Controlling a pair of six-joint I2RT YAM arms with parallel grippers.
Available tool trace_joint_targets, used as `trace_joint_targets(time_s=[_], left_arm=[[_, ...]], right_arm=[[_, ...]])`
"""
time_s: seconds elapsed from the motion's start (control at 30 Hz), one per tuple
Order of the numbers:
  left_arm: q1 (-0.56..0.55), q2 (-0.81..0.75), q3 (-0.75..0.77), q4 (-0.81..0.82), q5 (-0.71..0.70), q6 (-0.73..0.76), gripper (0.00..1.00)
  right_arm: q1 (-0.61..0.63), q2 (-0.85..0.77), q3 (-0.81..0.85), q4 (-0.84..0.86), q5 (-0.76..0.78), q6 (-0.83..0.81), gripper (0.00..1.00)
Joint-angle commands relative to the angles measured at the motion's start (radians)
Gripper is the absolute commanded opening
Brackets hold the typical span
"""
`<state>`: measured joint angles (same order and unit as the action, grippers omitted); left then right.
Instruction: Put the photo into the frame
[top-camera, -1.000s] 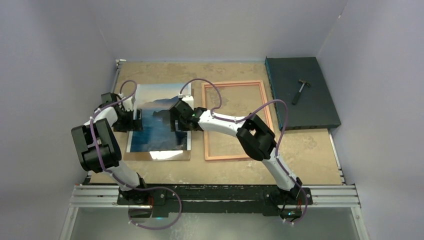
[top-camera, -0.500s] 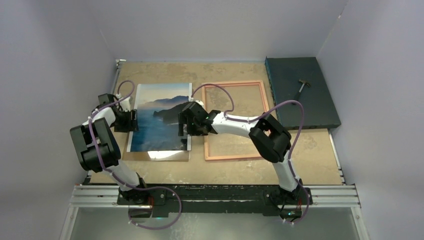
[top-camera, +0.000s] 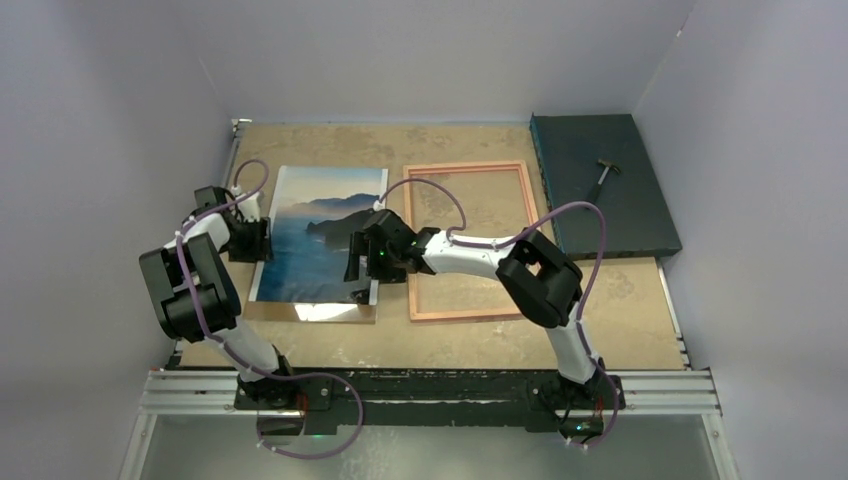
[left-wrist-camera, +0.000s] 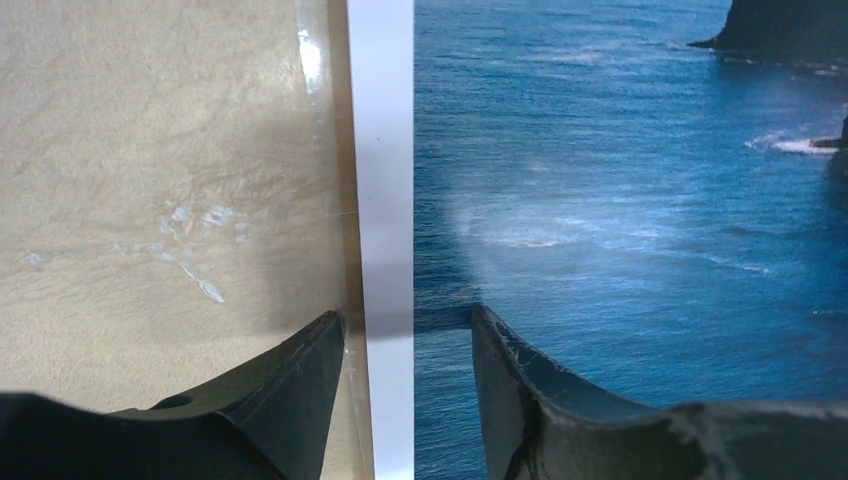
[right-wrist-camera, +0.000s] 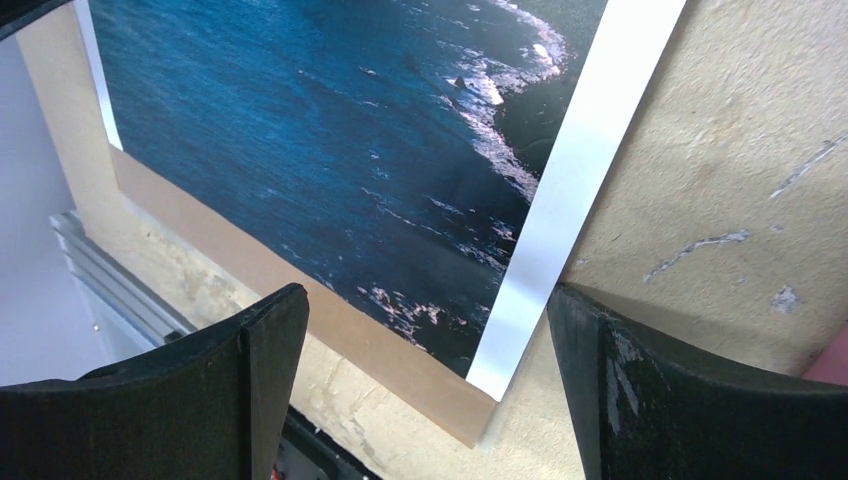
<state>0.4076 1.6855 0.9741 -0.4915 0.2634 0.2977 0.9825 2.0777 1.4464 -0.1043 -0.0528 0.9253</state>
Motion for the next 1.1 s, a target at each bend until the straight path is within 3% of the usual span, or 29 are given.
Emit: trace_joint_targets(time_s=[0.0,0.4,0.67,0.9,1.07], left_arm=[[0.0,0.09,-0.023,-0.015,0.054,0.014,0.45],[-0.001,0.13,-0.019,-0.028,0.058,0.041,0.32],[-0.001,0.129,-0.019,-0.03,0.061,0.045,0.32],[-0.001,0.134,-0.018,-0.032,0.065,0.048,0.31],[-0.001,0.126,-0.018,-0.036,0.069,0.047,0.31]], right_arm=[[0.008,-0.02,-0.01,0.007,-0.1,0.052,0.92],[-0.048,-0.146,-0.111,0.254,-0.216,0.12,0.92],[-0.06,-0.184,-0.148,0.361,-0.256,0.144,0.91],[-0.06,-0.158,-0.232,0.596,-0.305,0.204,0.91],[-0.053,-0.109,-0.228,0.615,-0.301,0.217,0.91]])
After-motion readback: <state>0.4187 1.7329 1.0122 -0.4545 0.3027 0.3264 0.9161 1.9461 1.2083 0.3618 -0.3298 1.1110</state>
